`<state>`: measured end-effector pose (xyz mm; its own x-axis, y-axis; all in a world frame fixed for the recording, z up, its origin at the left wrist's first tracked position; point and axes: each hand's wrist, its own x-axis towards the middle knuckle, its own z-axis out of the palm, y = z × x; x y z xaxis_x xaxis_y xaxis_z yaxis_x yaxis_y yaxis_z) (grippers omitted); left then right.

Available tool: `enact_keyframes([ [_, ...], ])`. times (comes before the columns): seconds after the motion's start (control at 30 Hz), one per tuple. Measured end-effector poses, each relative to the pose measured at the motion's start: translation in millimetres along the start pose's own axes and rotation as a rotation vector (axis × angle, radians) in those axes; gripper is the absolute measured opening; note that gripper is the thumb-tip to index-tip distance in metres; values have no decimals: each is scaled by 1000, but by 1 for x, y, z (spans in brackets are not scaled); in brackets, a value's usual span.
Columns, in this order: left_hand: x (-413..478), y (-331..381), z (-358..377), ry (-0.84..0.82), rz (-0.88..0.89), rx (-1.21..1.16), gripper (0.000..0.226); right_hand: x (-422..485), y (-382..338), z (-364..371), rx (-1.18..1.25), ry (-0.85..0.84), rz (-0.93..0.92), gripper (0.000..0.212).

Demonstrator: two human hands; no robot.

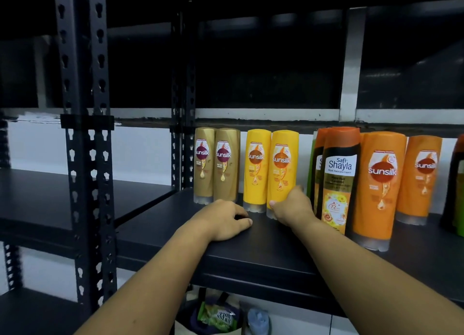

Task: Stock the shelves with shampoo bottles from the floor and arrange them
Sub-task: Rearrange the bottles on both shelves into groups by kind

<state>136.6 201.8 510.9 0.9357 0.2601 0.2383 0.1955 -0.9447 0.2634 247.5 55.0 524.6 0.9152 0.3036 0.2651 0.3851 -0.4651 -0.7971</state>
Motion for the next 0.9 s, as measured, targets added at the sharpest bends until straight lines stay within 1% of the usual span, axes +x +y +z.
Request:
enact_keyframes([
  [0.3, -1, 0, -1, 1, -1, -26, 45, 4, 10, 3, -9, 5, -38, 57],
  [0.4, 1, -2, 0, 3, -9, -23, 45, 3, 11, 7, -9, 40, -50, 57],
  [0.5, 1, -3, 1, 6, -12, -22, 45, 3, 11, 10, -1, 78, -70, 53],
  [0.9, 3, -4, 2, 5, -14, -22, 47, 4, 14, 7, -17, 45, -69, 48],
])
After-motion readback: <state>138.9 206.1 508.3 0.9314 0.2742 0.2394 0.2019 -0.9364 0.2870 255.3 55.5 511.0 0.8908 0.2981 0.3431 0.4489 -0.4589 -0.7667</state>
